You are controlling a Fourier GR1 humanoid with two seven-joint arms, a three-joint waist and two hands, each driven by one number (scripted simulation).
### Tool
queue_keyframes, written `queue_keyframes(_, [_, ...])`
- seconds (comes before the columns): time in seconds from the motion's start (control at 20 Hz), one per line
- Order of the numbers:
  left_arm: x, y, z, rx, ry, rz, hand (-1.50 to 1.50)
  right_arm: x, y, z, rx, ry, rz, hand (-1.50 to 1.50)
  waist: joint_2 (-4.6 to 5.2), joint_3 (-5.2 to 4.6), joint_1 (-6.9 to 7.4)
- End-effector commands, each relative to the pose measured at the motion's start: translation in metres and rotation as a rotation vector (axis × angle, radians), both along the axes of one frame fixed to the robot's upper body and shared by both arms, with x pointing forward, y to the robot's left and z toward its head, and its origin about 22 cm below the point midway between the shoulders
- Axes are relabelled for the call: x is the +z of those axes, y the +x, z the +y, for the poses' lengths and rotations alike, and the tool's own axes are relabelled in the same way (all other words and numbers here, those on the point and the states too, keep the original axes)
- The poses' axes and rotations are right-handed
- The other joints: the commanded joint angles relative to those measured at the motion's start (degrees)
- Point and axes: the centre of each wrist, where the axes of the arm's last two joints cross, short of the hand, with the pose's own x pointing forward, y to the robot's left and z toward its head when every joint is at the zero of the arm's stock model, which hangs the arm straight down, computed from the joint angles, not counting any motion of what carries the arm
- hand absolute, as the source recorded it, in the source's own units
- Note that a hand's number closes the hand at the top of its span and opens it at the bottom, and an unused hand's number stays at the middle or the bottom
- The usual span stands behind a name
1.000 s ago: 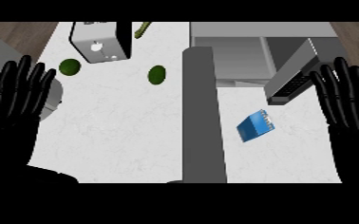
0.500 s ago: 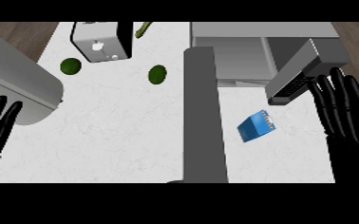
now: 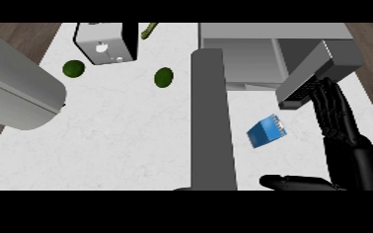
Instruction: Pick up the milk, place it into the microwave and close the microwave
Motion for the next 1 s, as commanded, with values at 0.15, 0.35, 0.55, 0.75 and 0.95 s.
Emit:
queue_keyframes(0.15, [-0.001,-0.017,0.026,0.006,0.002,-0.005,-1.50,-0.053,0.015,-0.002,-0.115,-0.046,0.087,-1.50,0.05,-0.01,0.18])
queue_keyframes(0.35, [0.009,-0.039,0.014,0.000,0.004,0.015,-1.50,-0.106,0.011,-0.027,-0.145,-0.050,0.140,-1.50,0.05,0.05,0.48])
queue_keyframes(0.55, [-0.008,-0.043,0.023,-0.002,0.000,0.012,-1.50,-0.130,0.018,-0.037,-0.148,-0.048,0.154,-1.50,0.04,0.01,0.27])
queue_keyframes(0.75, [0.004,-0.038,0.032,0.004,-0.023,-0.017,-1.50,-0.144,0.008,-0.060,-0.153,-0.067,0.191,-1.50,0.05,0.02,-0.13])
queue_keyframes(0.95, [0.009,-0.056,0.039,0.005,0.013,-0.009,-1.50,-0.193,0.008,-0.056,-0.158,-0.109,0.198,-1.50,0.08,0.05,0.42])
